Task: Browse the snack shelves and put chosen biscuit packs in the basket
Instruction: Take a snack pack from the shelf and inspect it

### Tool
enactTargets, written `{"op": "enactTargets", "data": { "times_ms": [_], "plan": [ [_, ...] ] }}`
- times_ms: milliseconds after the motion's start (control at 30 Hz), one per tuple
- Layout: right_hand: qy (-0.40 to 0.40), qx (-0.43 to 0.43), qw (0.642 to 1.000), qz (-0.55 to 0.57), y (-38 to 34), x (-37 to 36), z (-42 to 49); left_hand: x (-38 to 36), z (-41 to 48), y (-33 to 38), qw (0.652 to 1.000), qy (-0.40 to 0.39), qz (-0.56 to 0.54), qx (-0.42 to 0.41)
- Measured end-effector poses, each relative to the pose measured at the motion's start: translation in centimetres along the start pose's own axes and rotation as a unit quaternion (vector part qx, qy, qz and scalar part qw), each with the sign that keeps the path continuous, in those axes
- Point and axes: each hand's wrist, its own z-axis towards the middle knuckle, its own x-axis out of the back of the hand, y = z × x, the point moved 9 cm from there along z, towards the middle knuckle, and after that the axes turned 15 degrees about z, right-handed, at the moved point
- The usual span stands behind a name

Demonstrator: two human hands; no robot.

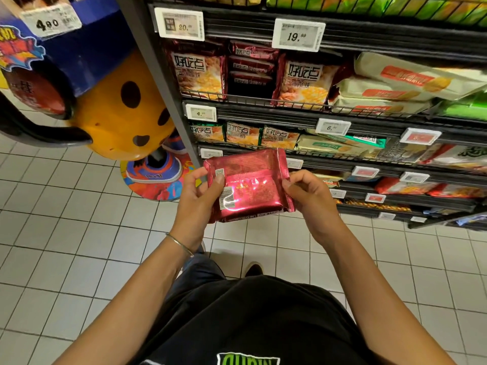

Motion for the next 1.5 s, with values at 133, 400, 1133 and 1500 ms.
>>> {"op": "enactTargets", "data": {
  "times_ms": [133,400,1133,1500],
  "plan": [
    [0.008,0.005,1.0,0.015,-0.1,0.1,-0.2,0.3,0.1,-0.2,0.999,-0.007,0.036,0.007],
    [0.004,-0.03,0.997,0.066,0.6,-0.1,-0.4,1.3,0.4,0.3,0.997,0.007,0.072,0.01],
    [0.032,-0.18,0.983,0.025,2.7,-0.1,-0.9,1.1,0.8,-1.5,0.994,-0.029,0.061,0.092],
    [-0.026,-0.139,0.978,0.152,0.6,-1.5,-0.5,-0.5,0.6,-4.0,0.976,-0.089,0.121,0.156]
  ]
}}
